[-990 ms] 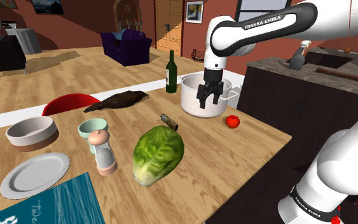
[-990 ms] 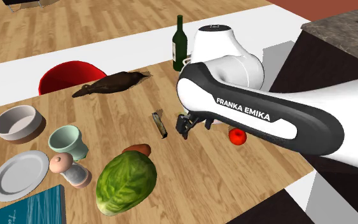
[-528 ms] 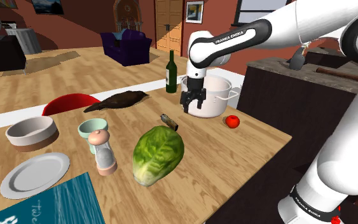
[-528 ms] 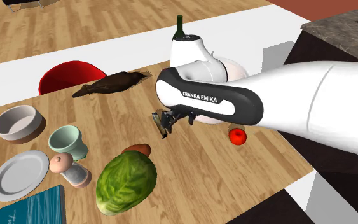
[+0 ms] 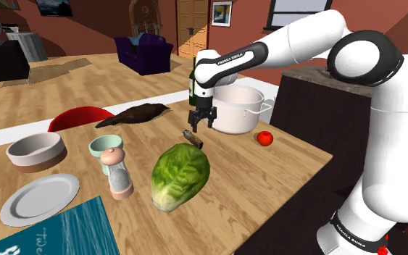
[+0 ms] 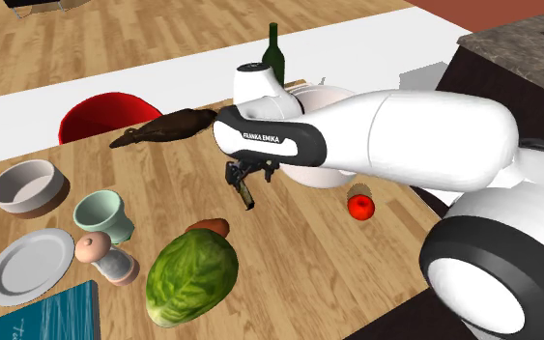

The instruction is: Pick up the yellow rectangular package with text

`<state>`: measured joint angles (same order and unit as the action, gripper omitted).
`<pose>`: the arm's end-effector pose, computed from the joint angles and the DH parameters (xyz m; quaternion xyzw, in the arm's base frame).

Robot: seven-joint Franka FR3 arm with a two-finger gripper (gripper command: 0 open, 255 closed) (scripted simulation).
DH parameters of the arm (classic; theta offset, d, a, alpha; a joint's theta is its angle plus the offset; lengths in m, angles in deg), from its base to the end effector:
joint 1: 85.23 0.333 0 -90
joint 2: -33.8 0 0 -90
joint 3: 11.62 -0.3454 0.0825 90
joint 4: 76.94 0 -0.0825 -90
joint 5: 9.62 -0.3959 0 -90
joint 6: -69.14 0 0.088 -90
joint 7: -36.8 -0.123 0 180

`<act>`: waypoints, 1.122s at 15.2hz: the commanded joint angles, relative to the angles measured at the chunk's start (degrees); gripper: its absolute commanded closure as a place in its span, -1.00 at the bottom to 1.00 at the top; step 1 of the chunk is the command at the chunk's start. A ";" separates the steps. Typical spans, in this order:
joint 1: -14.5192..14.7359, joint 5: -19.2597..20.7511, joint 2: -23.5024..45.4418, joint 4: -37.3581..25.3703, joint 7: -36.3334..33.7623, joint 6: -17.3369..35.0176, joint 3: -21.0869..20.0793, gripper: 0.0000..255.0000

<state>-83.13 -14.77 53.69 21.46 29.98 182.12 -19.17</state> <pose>0.6498 0.1101 0.3865 -0.9970 -0.0024 0.0536 0.0559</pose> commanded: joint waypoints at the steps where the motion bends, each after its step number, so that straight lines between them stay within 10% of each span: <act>1: 0.55 0.57 4.92 -5.14 -0.73 -0.19 0.05 -1.00; 5: 1.62 1.53 14.60 -16.53 -1.81 -1.94 0.33 -1.00; 14: 1.71 1.60 16.97 -14.40 -1.42 2.53 0.46 -1.00; 15: 1.72 1.59 16.83 -14.18 -1.44 2.63 0.45 1.00; 17: 1.74 1.59 16.80 -14.15 -1.47 2.63 0.44 1.00</act>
<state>-81.40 -13.18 70.47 7.28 28.51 184.72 -18.73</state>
